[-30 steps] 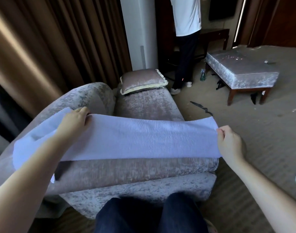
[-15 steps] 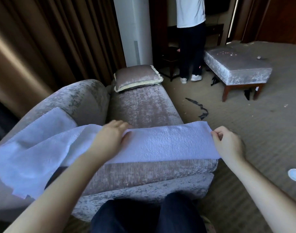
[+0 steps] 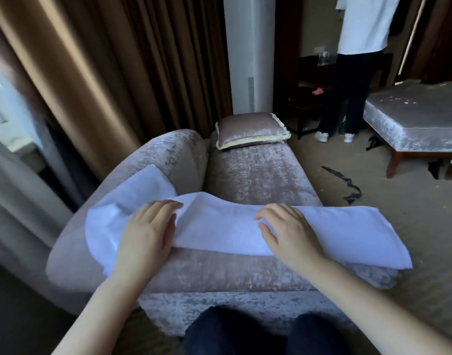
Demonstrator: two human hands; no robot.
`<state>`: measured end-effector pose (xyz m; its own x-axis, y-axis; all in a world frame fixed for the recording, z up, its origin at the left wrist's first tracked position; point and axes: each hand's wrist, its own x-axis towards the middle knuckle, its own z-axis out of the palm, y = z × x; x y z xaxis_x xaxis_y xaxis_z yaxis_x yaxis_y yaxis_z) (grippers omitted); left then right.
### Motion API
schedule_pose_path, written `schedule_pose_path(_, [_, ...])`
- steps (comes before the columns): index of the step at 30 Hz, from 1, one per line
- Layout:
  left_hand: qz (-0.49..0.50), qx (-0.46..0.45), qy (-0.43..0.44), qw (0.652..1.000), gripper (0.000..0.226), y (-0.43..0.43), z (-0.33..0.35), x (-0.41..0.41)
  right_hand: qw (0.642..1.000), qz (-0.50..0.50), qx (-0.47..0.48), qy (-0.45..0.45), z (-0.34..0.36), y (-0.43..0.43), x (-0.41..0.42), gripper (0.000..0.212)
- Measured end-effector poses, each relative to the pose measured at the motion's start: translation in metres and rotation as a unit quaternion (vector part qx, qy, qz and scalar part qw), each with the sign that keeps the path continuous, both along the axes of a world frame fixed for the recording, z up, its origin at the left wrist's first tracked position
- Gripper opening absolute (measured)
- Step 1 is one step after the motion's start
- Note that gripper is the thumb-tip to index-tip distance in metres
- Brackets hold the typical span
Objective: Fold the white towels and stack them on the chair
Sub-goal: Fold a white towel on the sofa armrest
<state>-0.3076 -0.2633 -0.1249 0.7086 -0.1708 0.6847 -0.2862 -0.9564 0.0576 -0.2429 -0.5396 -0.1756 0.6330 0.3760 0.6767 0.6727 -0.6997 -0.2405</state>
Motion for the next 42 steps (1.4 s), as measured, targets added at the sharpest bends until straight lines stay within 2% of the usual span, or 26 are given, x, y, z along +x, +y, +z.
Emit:
schedule_pose_path(3, [0.169,-0.061,-0.017,0.984,0.026,0.089,-0.007,-0.036,0.996,0.076,-0.013,-0.034,0.0,0.061,-0.004,0.02])
schedule_pose_path(6, [0.262,-0.071,0.074,0.96,0.032,0.151,-0.037,-0.058,0.983,0.166,-0.055,-0.057,-0.004,0.116,-0.017,0.023])
schedule_pose_path(8, [0.254,-0.069,0.089,0.961,0.033,0.17,-0.055,-0.064,0.973,0.195,-0.094,-0.08,-0.01,0.148,-0.028,0.036])
schedule_pose_path(10, [0.222,-0.054,0.056,0.972,0.033,0.174,-0.064,-0.065,0.974,0.172,-0.102,-0.103,-0.012,0.172,-0.034,0.043])
schedule_pose_path(13, [0.2,-0.079,0.033,0.976,0.049,0.169,-0.064,-0.058,0.984,0.105,-0.065,-0.128,-0.006,0.192,-0.031,0.027])
schedule_pose_path(16, [0.19,-0.11,0.017,0.976,0.047,0.165,-0.061,-0.047,0.981,0.137,-0.015,-0.135,0.006,0.194,-0.038,0.015])
schedule_pose_path(18, [0.171,-0.116,0.013,0.978,0.043,0.163,-0.059,-0.041,0.979,0.168,0.019,-0.118,0.019,0.193,-0.048,0.012])
schedule_pose_path(23, [0.108,-0.163,0.032,0.98,0.024,0.167,-0.048,-0.027,0.983,0.133,0.101,-0.072,0.05,0.201,-0.031,0.031])
schedule_pose_path(25, [0.101,-0.254,0.03,0.961,0.015,0.172,-0.03,-0.026,0.983,0.118,0.129,-0.049,0.064,0.206,-0.015,0.033])
schedule_pose_path(28, [0.115,-0.368,0.033,0.922,0.037,0.187,0.002,-0.031,0.987,0.096,0.13,-0.027,0.088,0.223,0.013,0.035])
schedule_pose_path(30, [0.119,-0.363,0.036,0.923,0.041,0.196,0.018,-0.032,0.991,0.09,0.098,-0.007,0.098,0.241,0.037,0.035])
schedule_pose_path(33, [0.166,-0.285,0.067,0.942,0.042,0.207,0.02,-0.024,0.994,0.05,-0.014,0.098,0.1,0.271,0.072,0.038])
schedule_pose_path(36, [0.208,-0.227,0.091,0.947,0.039,0.221,0.006,-0.015,0.974,0.016,-0.097,0.205,0.083,0.29,0.099,0.022])
schedule_pose_path(40, [0.246,-0.268,0.122,0.924,0.04,0.226,0.003,-0.011,0.949,0.045,-0.045,0.31,0.061,0.308,0.128,0.029])
schedule_pose_path(42, [0.234,-0.312,0.15,0.909,0.039,0.224,0.008,-0.009,0.941,0.021,-0.013,0.337,0.056,0.316,0.14,0.036])
